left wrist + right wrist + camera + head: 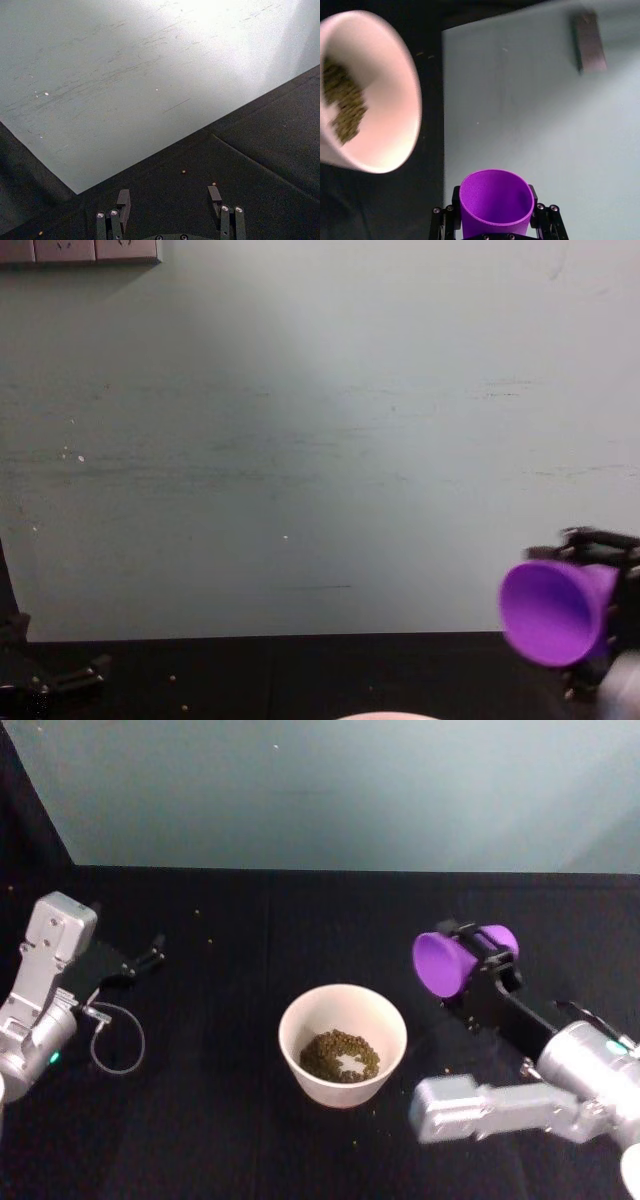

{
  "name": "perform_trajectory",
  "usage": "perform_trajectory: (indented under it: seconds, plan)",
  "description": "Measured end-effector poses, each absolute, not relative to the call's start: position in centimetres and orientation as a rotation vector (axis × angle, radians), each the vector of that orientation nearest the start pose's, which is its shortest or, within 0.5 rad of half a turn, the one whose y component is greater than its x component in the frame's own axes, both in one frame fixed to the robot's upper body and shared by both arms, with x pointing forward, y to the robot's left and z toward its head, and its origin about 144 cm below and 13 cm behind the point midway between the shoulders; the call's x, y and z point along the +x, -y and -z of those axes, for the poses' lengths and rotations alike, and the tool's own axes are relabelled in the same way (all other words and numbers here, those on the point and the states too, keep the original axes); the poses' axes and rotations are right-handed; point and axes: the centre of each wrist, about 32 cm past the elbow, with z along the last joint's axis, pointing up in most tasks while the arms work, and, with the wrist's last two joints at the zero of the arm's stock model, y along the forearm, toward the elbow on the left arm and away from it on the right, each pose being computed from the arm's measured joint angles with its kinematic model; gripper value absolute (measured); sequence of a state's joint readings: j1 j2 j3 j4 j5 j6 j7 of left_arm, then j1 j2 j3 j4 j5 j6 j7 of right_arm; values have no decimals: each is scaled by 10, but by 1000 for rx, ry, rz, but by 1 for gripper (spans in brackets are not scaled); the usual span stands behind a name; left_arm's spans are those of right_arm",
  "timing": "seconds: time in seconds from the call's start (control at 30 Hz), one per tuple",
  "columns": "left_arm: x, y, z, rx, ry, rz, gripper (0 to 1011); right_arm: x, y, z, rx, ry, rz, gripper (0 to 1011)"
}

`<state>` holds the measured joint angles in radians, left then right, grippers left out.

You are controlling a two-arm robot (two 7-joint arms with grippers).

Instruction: Pick up the cup and pour the mung beans from the cup into the bowl.

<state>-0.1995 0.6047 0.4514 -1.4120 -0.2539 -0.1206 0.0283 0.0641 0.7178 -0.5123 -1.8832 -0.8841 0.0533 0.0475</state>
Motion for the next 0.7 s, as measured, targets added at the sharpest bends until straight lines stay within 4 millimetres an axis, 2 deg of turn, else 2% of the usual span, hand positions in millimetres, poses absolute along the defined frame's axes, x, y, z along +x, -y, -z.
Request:
perform_trajectory:
  seconds: [0.17, 0.3, 0.7]
  plan:
    - [489, -310, -1140, 304, 285, -1248, 1011, 428, 270, -1194, -627, 1053, 887, 743]
    - [489, -310, -1140, 304, 285, -1248, 1011, 431, 284, -1181, -491, 878, 939, 742]
    - [489, -310, -1140, 304, 285, -1248, 1011, 437, 305, -1135, -159, 399, 999, 742]
